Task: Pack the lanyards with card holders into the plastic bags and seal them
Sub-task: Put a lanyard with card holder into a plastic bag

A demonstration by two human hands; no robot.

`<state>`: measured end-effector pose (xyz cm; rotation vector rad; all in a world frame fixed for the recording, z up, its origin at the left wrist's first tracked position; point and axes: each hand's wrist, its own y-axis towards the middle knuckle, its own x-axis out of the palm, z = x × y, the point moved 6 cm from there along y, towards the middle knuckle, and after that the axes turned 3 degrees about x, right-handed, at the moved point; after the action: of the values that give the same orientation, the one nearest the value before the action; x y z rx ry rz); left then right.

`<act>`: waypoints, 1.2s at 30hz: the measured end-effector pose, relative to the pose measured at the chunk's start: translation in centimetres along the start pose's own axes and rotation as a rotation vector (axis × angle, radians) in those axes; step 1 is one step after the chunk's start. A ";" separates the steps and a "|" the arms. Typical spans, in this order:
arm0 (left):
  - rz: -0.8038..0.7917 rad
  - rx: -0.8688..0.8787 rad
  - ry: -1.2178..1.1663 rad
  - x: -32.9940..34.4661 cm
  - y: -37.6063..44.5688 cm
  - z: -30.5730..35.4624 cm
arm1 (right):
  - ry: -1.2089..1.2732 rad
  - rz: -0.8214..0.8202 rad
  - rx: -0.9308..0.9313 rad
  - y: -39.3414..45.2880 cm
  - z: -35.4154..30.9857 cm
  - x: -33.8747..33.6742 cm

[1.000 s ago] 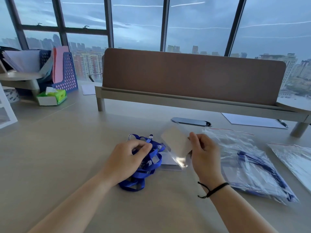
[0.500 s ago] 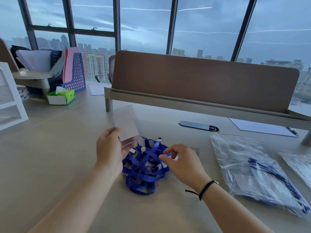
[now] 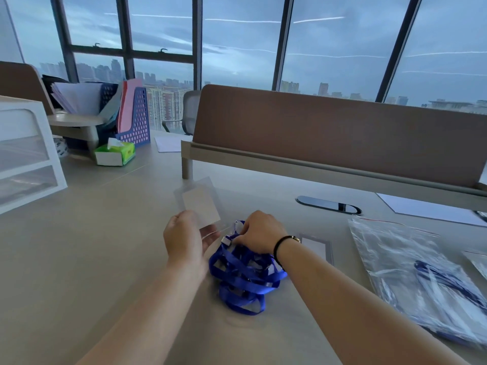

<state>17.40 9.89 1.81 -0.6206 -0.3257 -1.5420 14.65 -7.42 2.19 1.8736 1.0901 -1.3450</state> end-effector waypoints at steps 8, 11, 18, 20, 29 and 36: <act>-0.062 -0.051 -0.029 0.4 -0.4 -0.3 | 0.438 0.067 -0.061 -2.9 0.7 -4.7; -0.242 -0.122 -0.150 1.6 -1.3 -0.6 | 0.795 0.108 -0.058 -5.1 1.0 -8.0; -0.866 -0.317 -0.143 4.9 -5.7 -1.4 | 1.117 -0.022 -0.098 -8.4 0.4 -10.6; -0.997 -0.436 -0.105 5.2 -7.2 -2.0 | 1.152 -0.083 -0.139 -9.0 -0.2 -10.7; -1.107 -0.377 0.043 4.9 -7.4 -1.7 | 1.571 0.350 -0.060 -10.2 5.6 -15.6; -0.983 -0.282 0.097 4.6 -6.3 -0.9 | 1.874 0.715 0.235 -10.8 18.3 -15.5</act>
<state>11.13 6.11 4.73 -0.6317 -0.3636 -2.5852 -5.77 -21.45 10.96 3.0615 0.6171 1.0993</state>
